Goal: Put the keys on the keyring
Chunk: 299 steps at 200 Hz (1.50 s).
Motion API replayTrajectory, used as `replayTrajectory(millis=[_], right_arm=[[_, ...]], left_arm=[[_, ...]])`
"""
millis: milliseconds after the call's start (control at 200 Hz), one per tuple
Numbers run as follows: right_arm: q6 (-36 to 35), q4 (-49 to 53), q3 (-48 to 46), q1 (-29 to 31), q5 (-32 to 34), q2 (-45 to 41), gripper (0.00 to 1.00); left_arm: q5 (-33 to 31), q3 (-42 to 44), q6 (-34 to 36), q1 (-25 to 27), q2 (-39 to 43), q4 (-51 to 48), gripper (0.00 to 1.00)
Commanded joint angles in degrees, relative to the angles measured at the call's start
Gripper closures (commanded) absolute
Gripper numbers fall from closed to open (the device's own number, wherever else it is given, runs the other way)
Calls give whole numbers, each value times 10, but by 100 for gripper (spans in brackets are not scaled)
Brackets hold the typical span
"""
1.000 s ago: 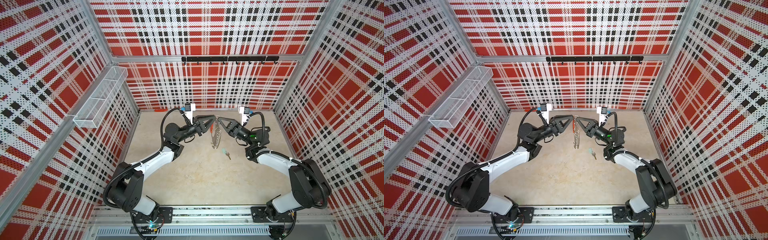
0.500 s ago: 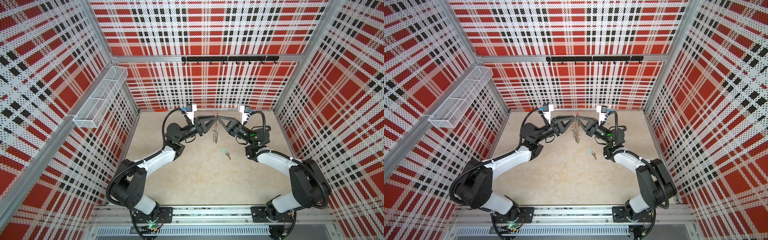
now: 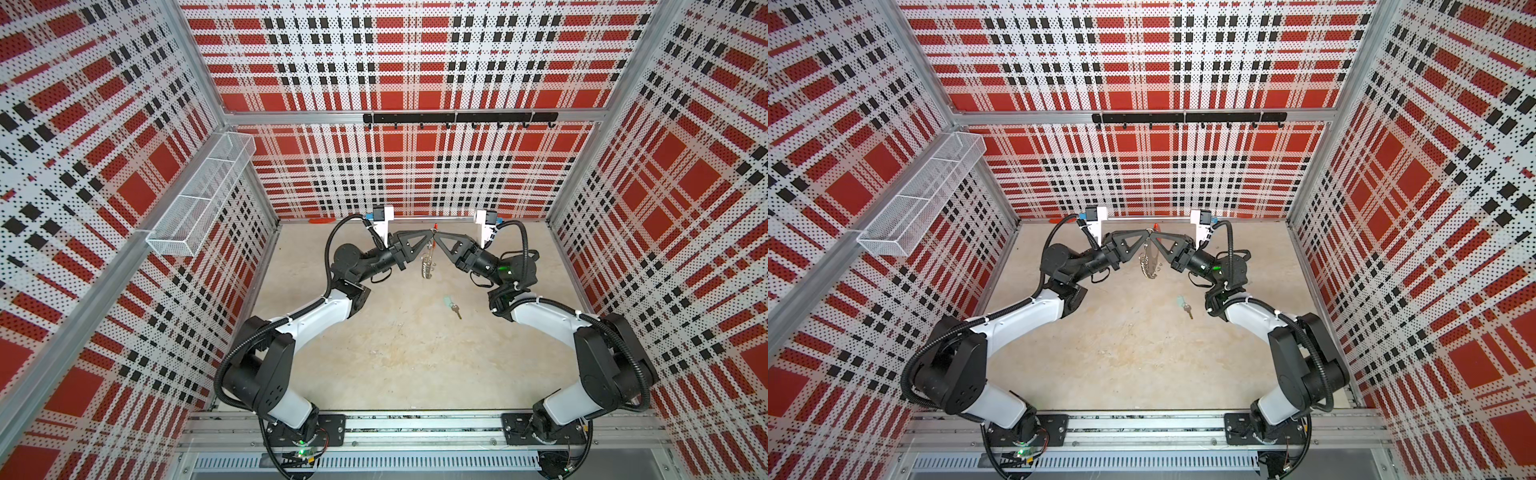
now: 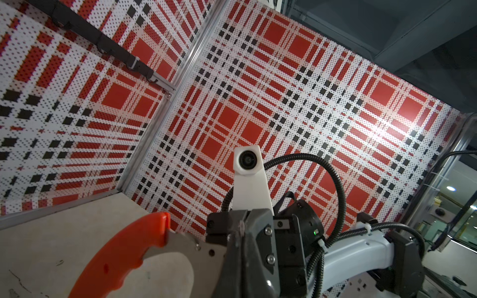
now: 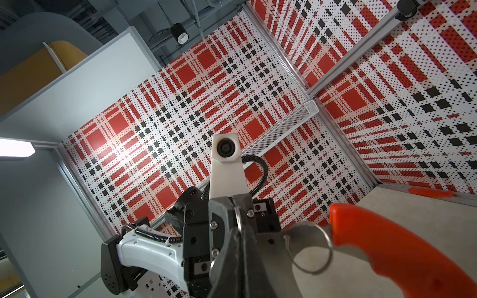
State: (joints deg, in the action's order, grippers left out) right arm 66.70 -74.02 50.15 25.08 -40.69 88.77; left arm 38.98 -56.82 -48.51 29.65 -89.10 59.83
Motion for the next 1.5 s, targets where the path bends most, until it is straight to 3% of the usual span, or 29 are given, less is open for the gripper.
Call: replayTrajectory(millis=[0,170,256,321,466,571,671,927,1493], right_arm=[[6,-29,15,8,-6,2,100],[-38,36,12,6,-8,-23,100],[-110,140,6,-1,-14,-61,78],[-178,245,11,-14,-14,-92,69],[-317,479,61,-33,6,-146,67],[-382,548,81,-37,7,-158,71],[-394,585,107,-43,-25,-148,77],[-433,662,154,-45,-70,-128,77],[-427,669,143,-57,-92,-132,77]], left_arm=[[21,-18,1,1,-9,14,100],[31,-19,1,-3,-7,13,100],[49,-25,6,-8,-7,-3,100],[71,-30,22,-15,-5,-32,100],[106,-72,99,-26,0,-176,100],[125,-97,157,-26,5,-255,100],[135,-113,200,-25,9,-322,100],[141,-199,329,-20,5,-527,100],[169,-202,320,-14,19,-511,100]])
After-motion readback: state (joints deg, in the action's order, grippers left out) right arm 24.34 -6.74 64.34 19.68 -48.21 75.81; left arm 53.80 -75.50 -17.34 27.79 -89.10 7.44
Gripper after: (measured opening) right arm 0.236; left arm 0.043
